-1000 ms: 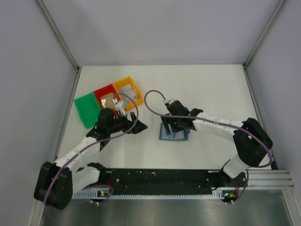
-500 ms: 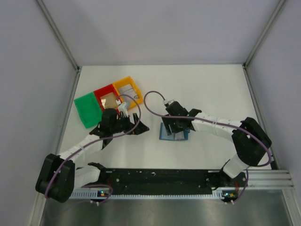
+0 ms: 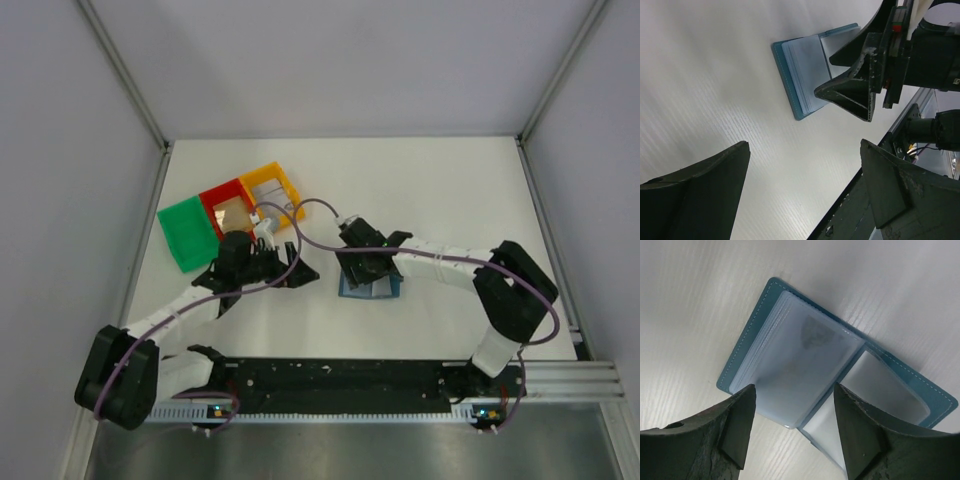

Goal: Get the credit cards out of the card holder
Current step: Remove the credit card from the card holder.

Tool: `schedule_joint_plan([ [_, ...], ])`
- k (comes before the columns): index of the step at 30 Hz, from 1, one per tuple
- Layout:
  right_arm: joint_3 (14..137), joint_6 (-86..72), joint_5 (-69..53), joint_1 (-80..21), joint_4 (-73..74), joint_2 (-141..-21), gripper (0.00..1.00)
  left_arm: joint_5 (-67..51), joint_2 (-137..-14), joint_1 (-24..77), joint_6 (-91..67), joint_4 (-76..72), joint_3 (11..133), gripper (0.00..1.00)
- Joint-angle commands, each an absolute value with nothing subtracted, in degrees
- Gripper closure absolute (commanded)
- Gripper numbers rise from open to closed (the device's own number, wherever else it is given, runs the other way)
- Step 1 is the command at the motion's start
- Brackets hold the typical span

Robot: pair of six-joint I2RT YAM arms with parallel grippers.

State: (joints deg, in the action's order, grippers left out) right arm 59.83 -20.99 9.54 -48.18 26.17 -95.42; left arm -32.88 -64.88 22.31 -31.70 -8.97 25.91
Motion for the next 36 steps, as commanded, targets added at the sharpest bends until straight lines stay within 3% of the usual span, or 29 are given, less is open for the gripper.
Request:
schedule_joint_plan([
  [1,62.5,-19.5,11.5,-50.2,25.7,-98.3,0.37,-32.4,-63.6,23.0,-32.5,-10.6,26.9,0.05],
  [5,62.3,-19.3,11.4,-50.7,25.3,-100.8,0.45,-31.3,-63.1,23.6,-32.8,-10.3,26.6,0.05],
  [7,62.5,-18.4,10.3,-51.1,24.3,-101.5,0.59,-30.3,-62.8,23.9,-32.8,-10.2,26.3,0.05],
  [18,65.2,-18.7,3.6,-51.9,19.1,-102.1,0.99,-22.6,-58.5,24.0,-37.3,-12.7,21.2,0.06],
  [29,46.9,-34.5,-22.9,-36.7,-5.8,-92.5,1.00,-24.9,-70.6,28.5,-44.4,-22.0,25.0,0.22],
  [36,39.5,-41.8,-32.1,-33.0,-20.3,-94.0,1.00,-26.4,-80.3,31.3,-50.4,-29.5,29.6,0.24],
])
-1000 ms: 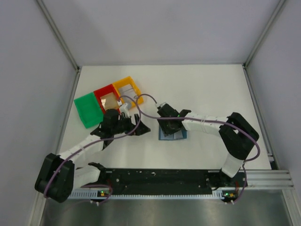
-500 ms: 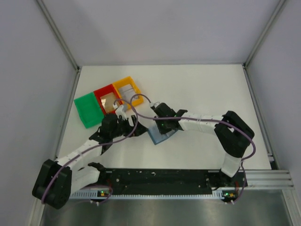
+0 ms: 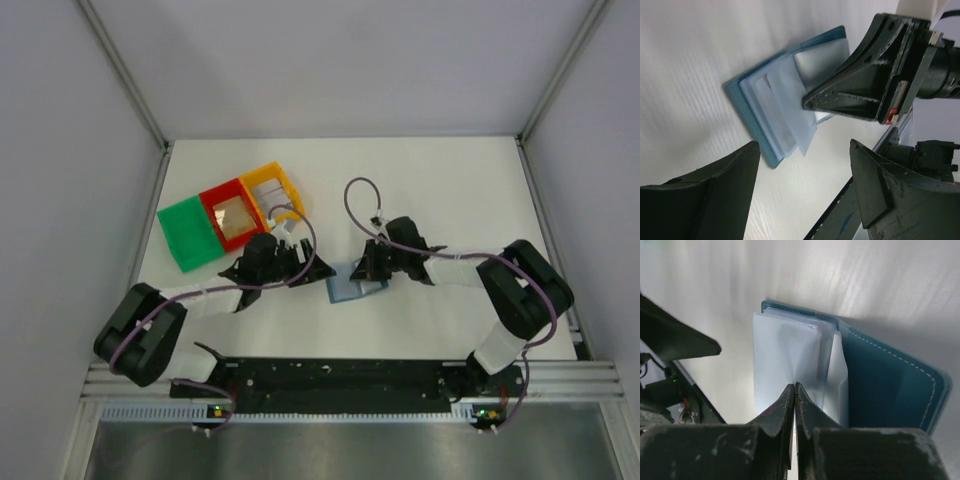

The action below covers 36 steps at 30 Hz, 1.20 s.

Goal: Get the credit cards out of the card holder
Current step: Remove the credit card from the card holder.

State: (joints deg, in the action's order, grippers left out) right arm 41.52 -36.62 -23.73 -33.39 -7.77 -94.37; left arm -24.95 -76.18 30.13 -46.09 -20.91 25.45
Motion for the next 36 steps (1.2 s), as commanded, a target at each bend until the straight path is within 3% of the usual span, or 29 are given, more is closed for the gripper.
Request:
schedule_joint_plan([
  [1,38.9,-42.1,-32.3,-32.7,-21.2,-94.0,1.00,-26.2,-81.8,31.6,-51.1,-30.3,30.5,0.24],
  [10,35.3,-44.8,-34.6,-30.8,-26.4,-95.1,1.00,-24.5,-90.8,32.5,-55.3,-31.6,35.3,0.24],
  [13,35.3,-44.7,-34.9,-30.7,-26.5,-95.4,1.00,-25.3,-91.8,33.4,-55.8,-32.0,36.2,0.34],
  [20,36.0,-44.1,-34.8,-30.7,-25.2,-95.5,1.00,-25.9,-92.1,36.0,-57.6,-32.0,37.6,0.38],
  [26,37.6,-39.9,-29.4,-30.7,-16.1,-89.0,0.57,-26.7,-93.0,36.5,-58.5,-32.3,39.3,0.38],
  [29,38.8,-35.1,-22.2,-30.7,-8.3,-82.6,0.52,-27.0,-93.7,36.7,-58.3,-31.7,40.6,0.38],
  [36,37.9,-31.0,-12.5,-30.7,-0.2,-74.4,0.53,-28.1,-96.4,38.2,-58.4,-32.1,43.5,0.38],
])
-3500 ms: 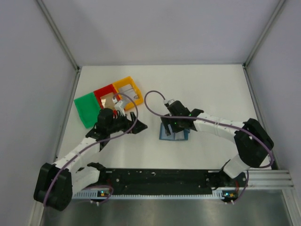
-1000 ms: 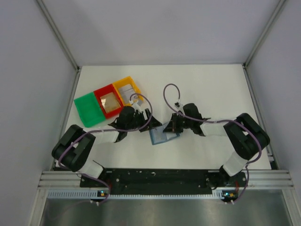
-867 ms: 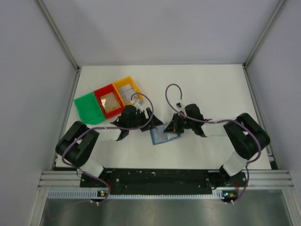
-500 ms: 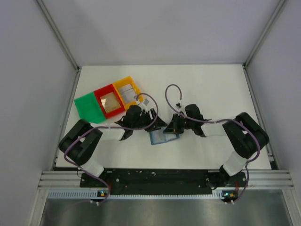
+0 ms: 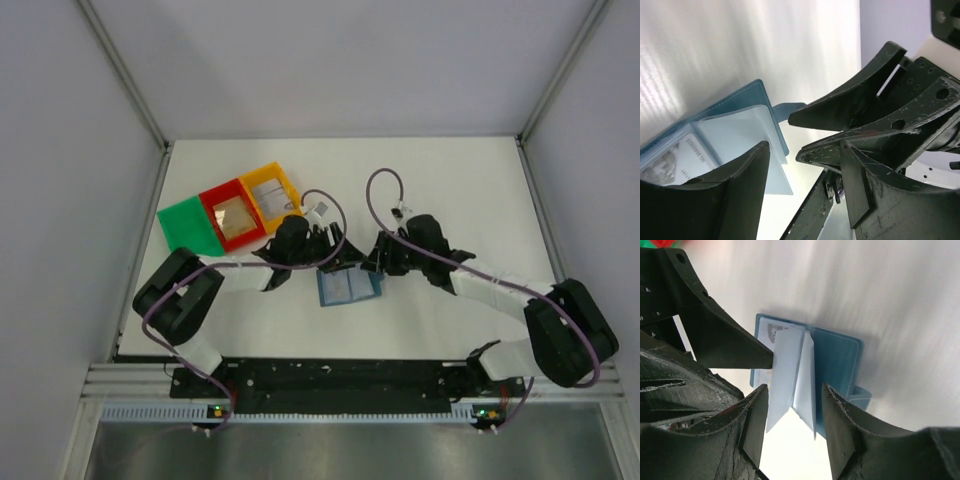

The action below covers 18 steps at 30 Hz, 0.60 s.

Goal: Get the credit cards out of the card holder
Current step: Remove the credit card from the card holder.

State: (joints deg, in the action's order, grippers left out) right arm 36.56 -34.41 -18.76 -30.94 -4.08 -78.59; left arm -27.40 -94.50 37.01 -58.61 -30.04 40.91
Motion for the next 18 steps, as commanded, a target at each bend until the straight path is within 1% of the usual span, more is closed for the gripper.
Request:
schedule_joint_plan([
  [1,37.4,-31.2,-12.0,-30.7,-0.2,-73.5,0.54,-28.2,-97.2,38.3,-58.4,-32.0,44.1,0.38],
  [3,36.2,-31.6,-11.8,-30.7,-0.2,-71.9,0.60,-28.4,-98.5,38.8,-58.3,-31.9,45.1,0.38],
  [5,34.9,-32.3,-12.3,-30.7,-0.3,-70.1,0.70,-28.7,-100.2,39.2,-58.3,-31.9,46.2,0.38],
  [9,32.9,-33.4,-17.8,-30.7,-3.3,-69.0,0.79,-28.8,-103.7,39.6,-58.3,-31.9,48.3,0.38],
  [11,31.4,-35.0,-21.3,-30.8,-7.1,-69.7,0.84,-29.0,-105.1,39.8,-58.4,-32.0,49.3,0.38],
  [15,27.7,-41.3,-26.6,-30.7,-18.0,-72.8,0.88,-29.3,-107.5,39.9,-58.6,-32.3,50.6,0.39],
  [18,26.5,-43.3,-27.4,-30.7,-22.7,-75.5,0.89,-29.4,-108.8,40.0,-58.6,-32.3,51.2,0.39],
])
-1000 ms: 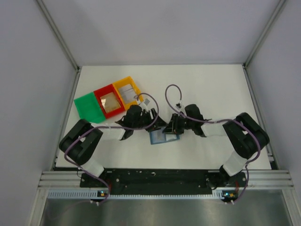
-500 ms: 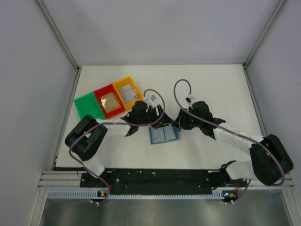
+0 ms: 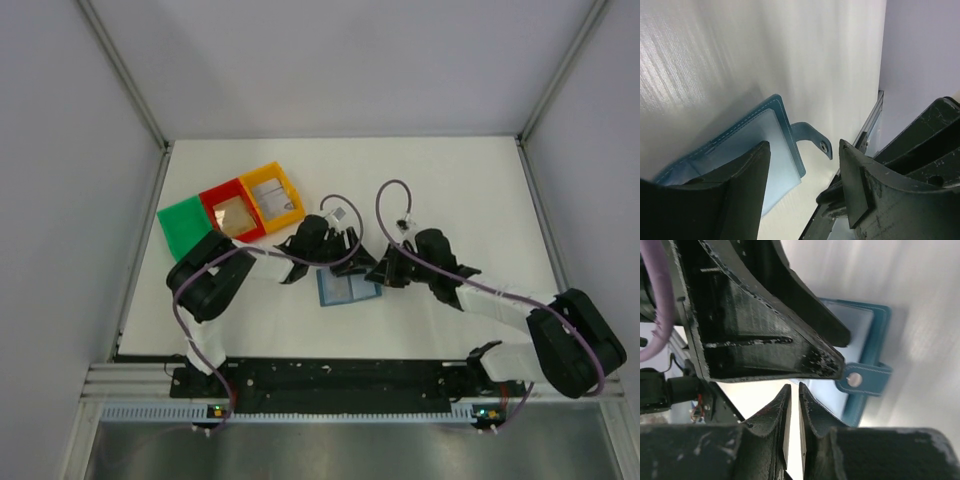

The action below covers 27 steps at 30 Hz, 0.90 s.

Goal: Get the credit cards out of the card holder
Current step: Remove the credit card from the card holder.

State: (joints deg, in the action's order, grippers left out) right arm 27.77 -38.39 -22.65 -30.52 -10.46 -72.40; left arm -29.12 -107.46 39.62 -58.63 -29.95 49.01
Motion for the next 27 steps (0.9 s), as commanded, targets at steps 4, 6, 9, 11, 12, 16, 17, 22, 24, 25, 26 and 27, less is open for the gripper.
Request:
schedule_joint_plan([
  [4,26.2,-43.8,-24.5,-30.8,-24.0,-79.4,0.94,-29.4,-109.6,40.2,-58.7,-32.3,51.8,0.38],
  [6,26.5,-43.9,-24.3,-30.6,-24.4,-82.0,0.94,-29.4,-109.8,40.2,-58.6,-32.3,52.0,0.38],
  [9,25.3,-44.2,-22.8,-30.4,-25.0,-84.7,0.95,-29.1,-108.7,40.2,-58.4,-32.3,52.2,0.38],
  [11,23.7,-44.4,-22.2,-29.8,-25.8,-85.3,0.96,-28.5,-107.3,40.1,-57.8,-31.9,52.2,0.38],
  [12,23.0,-44.5,-22.0,-29.5,-25.8,-85.4,0.96,-28.2,-107.0,39.9,-57.5,-31.5,52.4,0.38],
  [16,21.8,-44.7,-21.3,-28.3,-26.0,-86.7,0.97,-26.2,-104.5,39.6,-54.8,-28.4,53.8,0.36],
  [17,21.8,-44.8,-21.3,-28.4,-26.1,-86.9,0.97,-25.8,-103.9,39.6,-54.3,-27.8,54.1,0.35],
  [22,22.8,-44.8,-21.8,-28.3,-25.1,-87.7,0.97,-22.8,-98.4,39.5,-49.3,-21.5,53.2,0.34],
  [24,23.1,-44.9,-22.2,-28.4,-24.5,-87.5,0.97,-20.3,-95.0,39.3,-46.8,-18.9,51.6,0.33],
  [25,22.9,-45.1,-22.5,-28.3,-24.7,-87.4,0.97,-19.2,-93.2,38.9,-45.9,-18.0,50.5,0.34],
  [26,22.9,-45.3,-22.6,-28.3,-24.7,-87.2,0.97,-18.4,-91.4,38.6,-45.4,-17.2,49.1,0.34],
  [27,23.1,-45.4,-22.8,-28.3,-24.7,-87.0,0.97,-17.7,-90.2,38.1,-45.3,-17.0,47.7,0.34],
])
